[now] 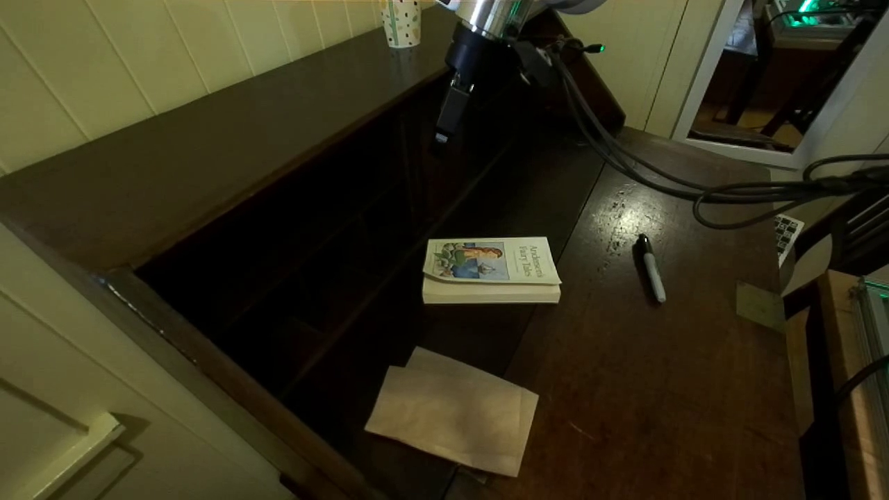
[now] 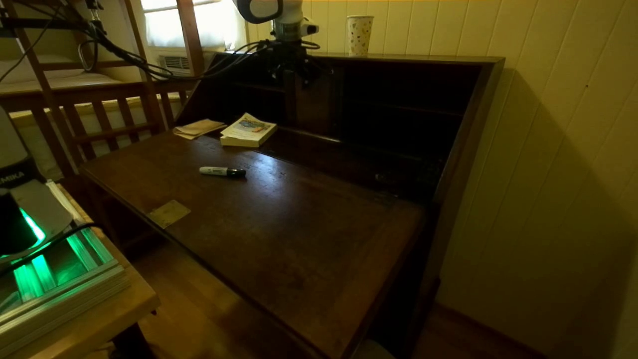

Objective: Put the blue book on the shelf.

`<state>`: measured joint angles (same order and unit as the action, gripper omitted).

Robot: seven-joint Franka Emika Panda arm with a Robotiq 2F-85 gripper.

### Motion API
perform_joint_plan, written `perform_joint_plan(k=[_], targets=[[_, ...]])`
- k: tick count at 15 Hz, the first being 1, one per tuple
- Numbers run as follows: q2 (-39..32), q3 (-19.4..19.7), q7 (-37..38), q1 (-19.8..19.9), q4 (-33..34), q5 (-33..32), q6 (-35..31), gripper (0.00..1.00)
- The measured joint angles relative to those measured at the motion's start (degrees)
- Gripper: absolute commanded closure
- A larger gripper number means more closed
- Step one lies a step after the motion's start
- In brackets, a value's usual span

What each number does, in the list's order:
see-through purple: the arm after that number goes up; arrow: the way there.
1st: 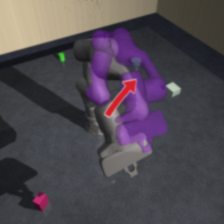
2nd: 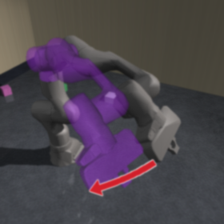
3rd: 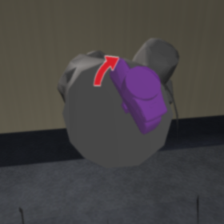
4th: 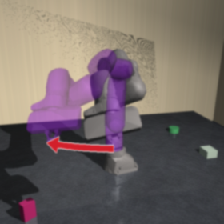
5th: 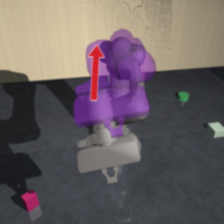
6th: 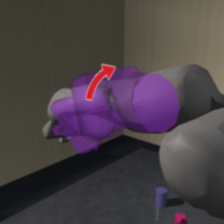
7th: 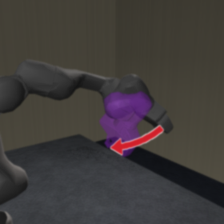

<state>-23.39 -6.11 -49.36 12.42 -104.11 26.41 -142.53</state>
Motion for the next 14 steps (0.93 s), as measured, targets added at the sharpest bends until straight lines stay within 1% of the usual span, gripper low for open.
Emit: perform_joint_plan(k=[3, 7, 11, 14], targets=[[1.2, 0.9, 5.5, -1.0, -0.7, -2.8, 0.0, 0.00], [5.0, 3.2, 14.9, -2.8, -3.9, -10.1, 1.3, 0.00], [9.7, 6.2, 26.9, -5.2, -8.8, -20.3, 2.2, 0.00], [12.8, 7.6, 34.6, -6.5, -12.4, -26.0, 2.7, 0.00]])
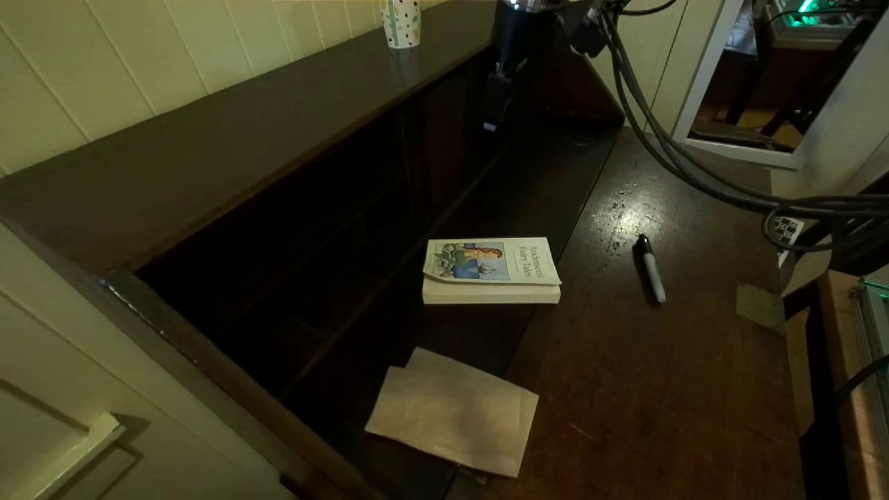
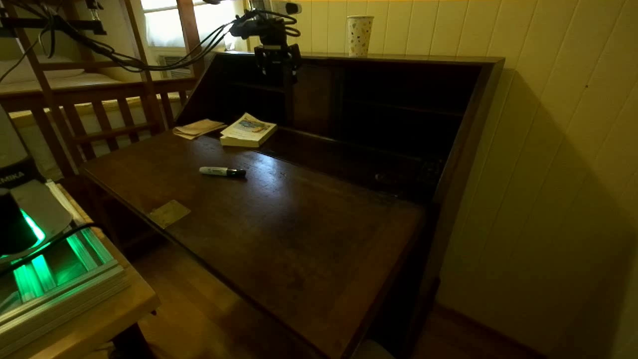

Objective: Put the blue book on the shelf.

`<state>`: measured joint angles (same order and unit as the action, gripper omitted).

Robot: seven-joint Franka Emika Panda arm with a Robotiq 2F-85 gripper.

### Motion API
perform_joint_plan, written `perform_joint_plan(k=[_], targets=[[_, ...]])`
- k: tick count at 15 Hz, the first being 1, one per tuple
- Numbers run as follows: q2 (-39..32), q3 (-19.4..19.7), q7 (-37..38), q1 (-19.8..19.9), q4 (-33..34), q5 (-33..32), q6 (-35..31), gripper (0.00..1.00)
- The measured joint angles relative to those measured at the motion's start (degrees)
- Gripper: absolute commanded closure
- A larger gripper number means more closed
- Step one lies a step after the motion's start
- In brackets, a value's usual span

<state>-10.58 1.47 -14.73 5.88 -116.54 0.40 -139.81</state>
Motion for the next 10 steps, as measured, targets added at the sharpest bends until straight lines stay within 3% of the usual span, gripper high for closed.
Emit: perform_joint_plan(k=[4, 10], targets=[[3.8, 0.4, 6.2, -0.9, -4.2, -3.9, 1.1, 0.00], [8.1, 0.5, 9.2, -1.3, -10.5, -4.3, 1.0, 0.00]])
